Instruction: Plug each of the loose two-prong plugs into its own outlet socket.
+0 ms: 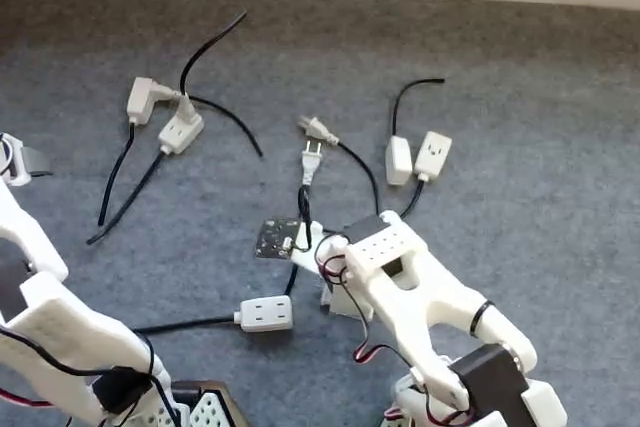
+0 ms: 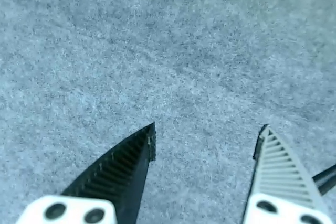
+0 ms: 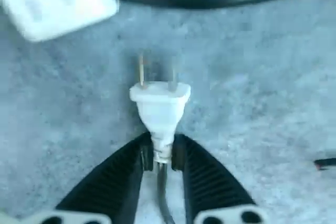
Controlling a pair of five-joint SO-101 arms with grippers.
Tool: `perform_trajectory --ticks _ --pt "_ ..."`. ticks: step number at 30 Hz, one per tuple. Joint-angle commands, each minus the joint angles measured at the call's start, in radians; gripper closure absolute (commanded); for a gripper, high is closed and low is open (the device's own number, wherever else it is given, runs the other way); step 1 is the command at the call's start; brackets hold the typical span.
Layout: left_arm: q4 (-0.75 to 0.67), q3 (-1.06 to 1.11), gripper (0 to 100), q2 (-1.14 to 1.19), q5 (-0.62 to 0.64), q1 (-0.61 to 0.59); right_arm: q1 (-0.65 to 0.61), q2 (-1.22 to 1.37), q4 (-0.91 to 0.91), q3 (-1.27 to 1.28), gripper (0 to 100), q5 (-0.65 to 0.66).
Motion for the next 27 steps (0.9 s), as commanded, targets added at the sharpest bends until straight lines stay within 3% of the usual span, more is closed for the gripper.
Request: perform_trajectory --ticks 1,6,11,16,23,27 --pt "-0.011 -0.038 69 -0.007 -0.008 0.007 -0.016 -0.058 0.05 -0.031 99.1 0.009" --pt "-0.009 -0.033 69 -0.01 -0.008 0.013 -0.013 -0.058 0.042 -0.03 99.2 0.003" --pt "0.008 -0.041 69 -0.016 -0.006 0.027 -0.018 -0.059 -0.05 -0.03 99.2 -0.158" --pt "0.037 -0.041 69 -0.016 -0.008 0.041 -0.054 -0.054 -0.09 -0.019 98.9 -0.18" --pt "0.038 -0.039 69 -0.01 -0.009 0.036 -0.07 0.036 -0.059 -0.028 78.7 -0.178" --pt "0.037 -0.033 69 -0.007 -0.043 0.036 -0.073 0.068 -0.062 -0.031 76.5 -0.176"
